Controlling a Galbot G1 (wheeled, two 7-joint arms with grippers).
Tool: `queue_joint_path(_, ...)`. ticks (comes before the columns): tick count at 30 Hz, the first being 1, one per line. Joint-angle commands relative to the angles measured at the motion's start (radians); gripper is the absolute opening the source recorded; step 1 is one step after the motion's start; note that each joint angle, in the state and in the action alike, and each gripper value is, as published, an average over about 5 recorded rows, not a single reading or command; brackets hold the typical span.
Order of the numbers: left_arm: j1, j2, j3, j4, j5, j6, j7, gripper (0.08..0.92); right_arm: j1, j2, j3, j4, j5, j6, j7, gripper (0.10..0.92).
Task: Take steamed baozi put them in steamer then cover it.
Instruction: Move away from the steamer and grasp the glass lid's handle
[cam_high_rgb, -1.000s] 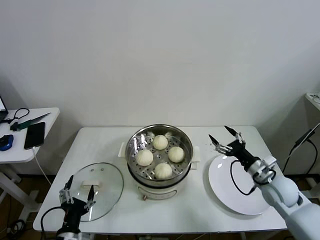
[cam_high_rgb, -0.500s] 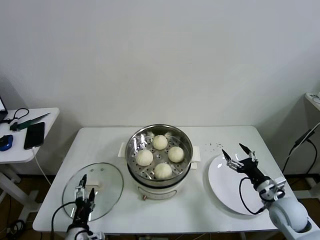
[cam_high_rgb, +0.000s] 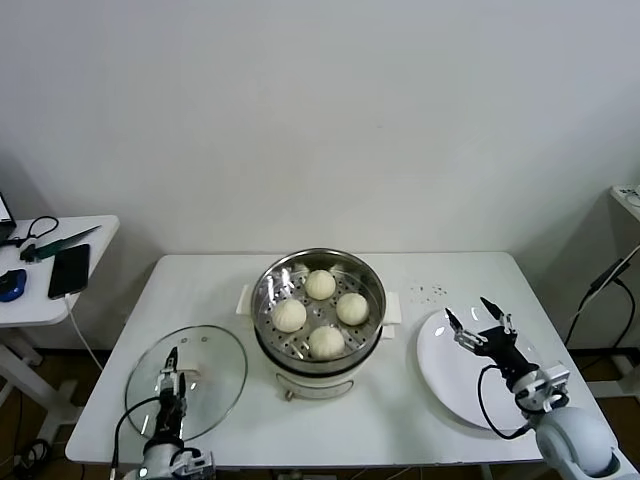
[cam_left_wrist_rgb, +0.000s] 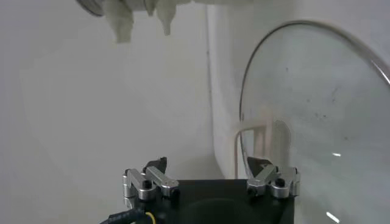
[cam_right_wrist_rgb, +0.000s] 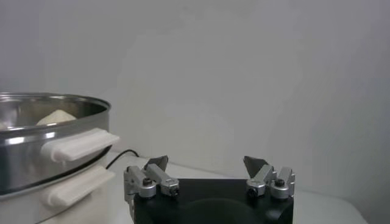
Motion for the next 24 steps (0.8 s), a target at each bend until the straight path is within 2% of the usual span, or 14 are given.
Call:
queue_joint_path(1, -0.077, -0.003, -0.002, 0.102, 0.049, 0.014, -0.082, 0.823, -0.011, 0.011, 0.0, -0.014, -0.022, 0.007, 0.0, 0.823)
queue_joint_path(18, -0.118, 0.014, -0.006, 0.15, 0.046, 0.004, -0.097, 0.817, -0.009, 0.031, -0.008, -0.041, -0.066, 0.032, -0.035, 0.823)
queue_joint_path(21, -0.121, 0.016, -0.006, 0.155, 0.041, 0.006, -0.098, 0.766, -0.012, 0.035, -0.01, -0.043, -0.077, 0.036, -0.041, 0.823)
queue_joint_path(24, -0.118, 0.019, -0.008, 0.159, 0.039, 0.002, -0.094, 0.68, -0.013, 0.04, -0.011, -0.046, -0.086, 0.039, -0.044, 0.823)
